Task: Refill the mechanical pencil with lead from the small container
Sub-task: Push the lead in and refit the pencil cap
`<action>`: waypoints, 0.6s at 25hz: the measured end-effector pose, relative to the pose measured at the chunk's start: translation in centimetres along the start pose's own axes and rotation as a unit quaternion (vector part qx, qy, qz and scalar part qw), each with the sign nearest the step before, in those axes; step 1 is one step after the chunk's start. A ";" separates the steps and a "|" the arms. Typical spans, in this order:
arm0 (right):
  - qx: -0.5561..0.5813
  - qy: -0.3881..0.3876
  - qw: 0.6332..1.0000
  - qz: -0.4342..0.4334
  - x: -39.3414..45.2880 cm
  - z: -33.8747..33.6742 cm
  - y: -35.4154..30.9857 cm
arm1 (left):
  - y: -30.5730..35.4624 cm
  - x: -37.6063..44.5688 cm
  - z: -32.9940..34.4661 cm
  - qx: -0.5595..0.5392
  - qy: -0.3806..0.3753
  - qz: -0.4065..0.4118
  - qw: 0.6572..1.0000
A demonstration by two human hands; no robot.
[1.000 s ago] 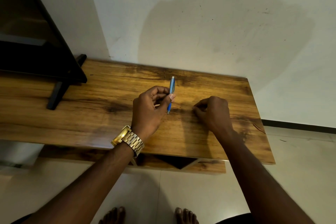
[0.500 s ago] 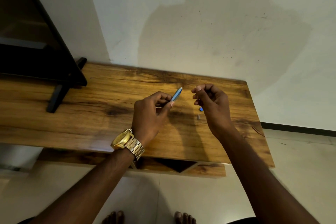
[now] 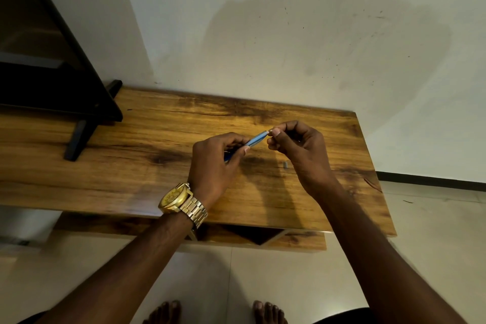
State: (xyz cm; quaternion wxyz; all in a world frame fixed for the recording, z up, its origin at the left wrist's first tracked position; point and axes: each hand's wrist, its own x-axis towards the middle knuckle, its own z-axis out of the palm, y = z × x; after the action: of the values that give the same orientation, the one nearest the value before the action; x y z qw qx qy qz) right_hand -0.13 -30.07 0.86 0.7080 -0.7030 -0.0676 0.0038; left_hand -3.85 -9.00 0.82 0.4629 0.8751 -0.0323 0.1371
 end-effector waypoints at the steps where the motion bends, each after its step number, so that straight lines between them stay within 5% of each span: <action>1: -0.002 -0.002 1.000 0.002 -0.1 0.0 0.0 | 0.1 0.0 0.0 0.001 -0.001 0.003 1.000; 15: -0.025 -0.040 0.999 -0.013 0.0 -0.5 0.0 | 0.0 0.0 -0.2 0.021 -0.001 0.029 0.999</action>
State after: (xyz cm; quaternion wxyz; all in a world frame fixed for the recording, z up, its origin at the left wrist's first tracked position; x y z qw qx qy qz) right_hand -0.04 -30.60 0.89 0.6872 -0.7185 -0.1053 0.0211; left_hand -3.90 -8.88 0.93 0.4402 0.8835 -0.0547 0.1503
